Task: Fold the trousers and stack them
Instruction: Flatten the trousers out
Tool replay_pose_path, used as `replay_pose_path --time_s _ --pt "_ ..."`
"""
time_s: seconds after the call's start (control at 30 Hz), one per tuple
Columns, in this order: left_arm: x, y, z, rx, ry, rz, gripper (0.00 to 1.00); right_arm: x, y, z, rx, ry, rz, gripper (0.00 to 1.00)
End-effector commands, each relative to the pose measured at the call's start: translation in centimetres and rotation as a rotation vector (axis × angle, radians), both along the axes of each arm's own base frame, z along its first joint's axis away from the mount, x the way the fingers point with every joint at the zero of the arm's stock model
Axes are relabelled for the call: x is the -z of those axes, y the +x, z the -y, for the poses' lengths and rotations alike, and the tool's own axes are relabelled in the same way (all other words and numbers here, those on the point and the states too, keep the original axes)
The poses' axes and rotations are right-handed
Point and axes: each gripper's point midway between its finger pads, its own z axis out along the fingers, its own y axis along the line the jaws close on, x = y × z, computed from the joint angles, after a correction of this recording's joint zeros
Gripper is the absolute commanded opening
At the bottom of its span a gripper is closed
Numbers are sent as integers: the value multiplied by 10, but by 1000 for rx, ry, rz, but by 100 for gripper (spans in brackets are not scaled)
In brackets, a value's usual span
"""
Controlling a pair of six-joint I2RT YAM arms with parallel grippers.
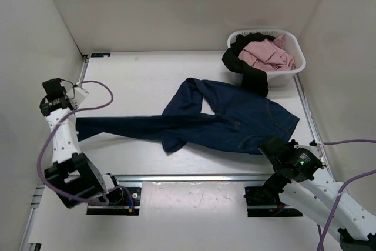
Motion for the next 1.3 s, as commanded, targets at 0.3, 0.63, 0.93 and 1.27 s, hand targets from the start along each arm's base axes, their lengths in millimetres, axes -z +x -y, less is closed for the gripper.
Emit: replay_pose_path --time_s 0.3,0.63,0.93,1.27 --pt "-34 6 -99 -168 102 7 14 -65 20 43 -177 -693 -222 0" --pt "28 -47 -54 -117 24 -123 14 -31 -24 83 68 -486 -209 0" --pt "43 -76 -29 -95 -3 -166 14 -21 -32 90 172 -457 -288 0" --pt "-43 22 -25 -31 -86 223 14 -77 11 96 130 -642 -246 0"
